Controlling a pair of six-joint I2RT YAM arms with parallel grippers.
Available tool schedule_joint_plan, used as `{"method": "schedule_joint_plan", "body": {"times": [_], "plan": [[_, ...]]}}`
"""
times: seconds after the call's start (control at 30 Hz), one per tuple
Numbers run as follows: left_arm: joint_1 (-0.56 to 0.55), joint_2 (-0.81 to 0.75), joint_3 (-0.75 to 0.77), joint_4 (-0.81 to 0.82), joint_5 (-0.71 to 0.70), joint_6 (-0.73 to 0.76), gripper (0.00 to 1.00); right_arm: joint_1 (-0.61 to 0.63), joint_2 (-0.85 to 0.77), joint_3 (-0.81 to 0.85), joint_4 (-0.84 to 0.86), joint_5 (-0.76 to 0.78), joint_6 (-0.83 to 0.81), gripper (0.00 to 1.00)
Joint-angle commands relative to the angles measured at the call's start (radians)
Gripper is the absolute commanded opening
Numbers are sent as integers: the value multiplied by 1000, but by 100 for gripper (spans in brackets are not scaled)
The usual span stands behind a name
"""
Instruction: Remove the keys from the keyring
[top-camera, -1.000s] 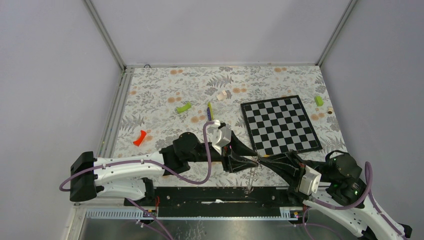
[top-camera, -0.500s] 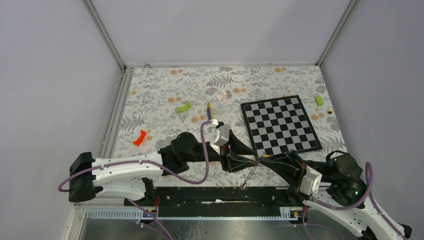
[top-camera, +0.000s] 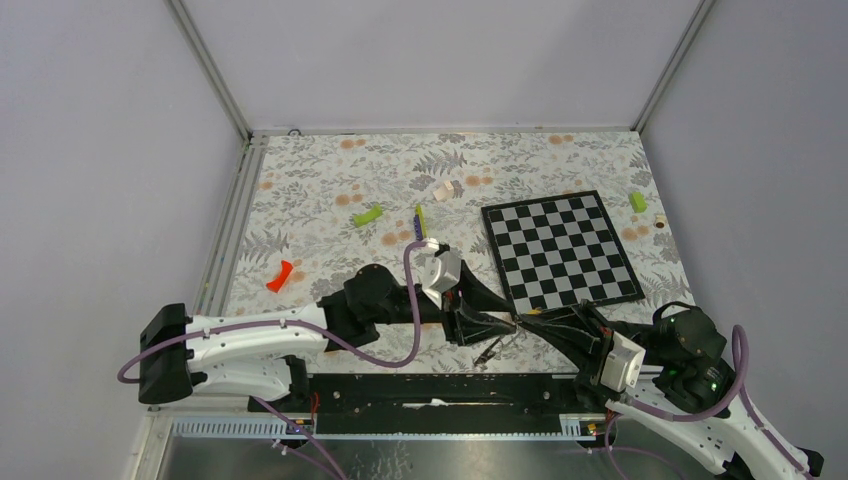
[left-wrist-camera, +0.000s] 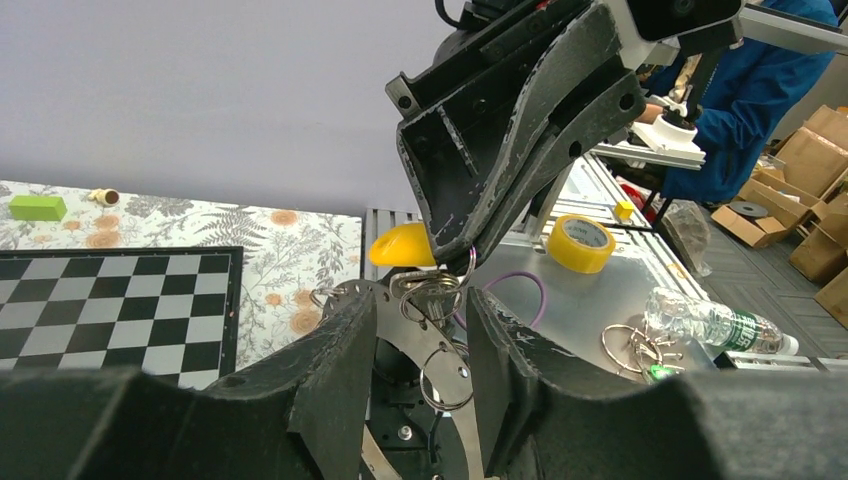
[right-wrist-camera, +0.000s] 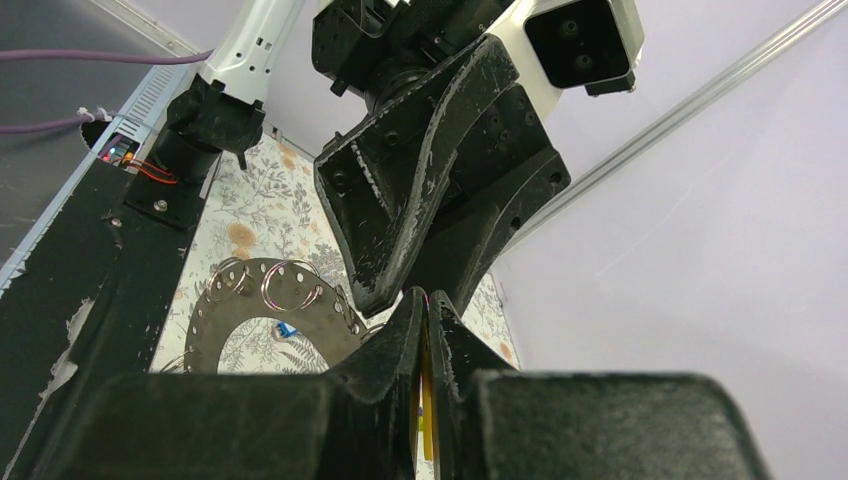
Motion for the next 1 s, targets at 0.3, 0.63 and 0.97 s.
{"method": "schedule_joint_plan", "body": {"times": [0.3,0.63,0.97], "plan": [[0,32,19,56,41,-24,42,1,-4,40,70,17,-6,0],[0,34,22,74,46,-24,42,1,-9,28,76,14,7,0],[0,38,24,70,32,-28,47,1,-8,24,86,2,18,0]]}}
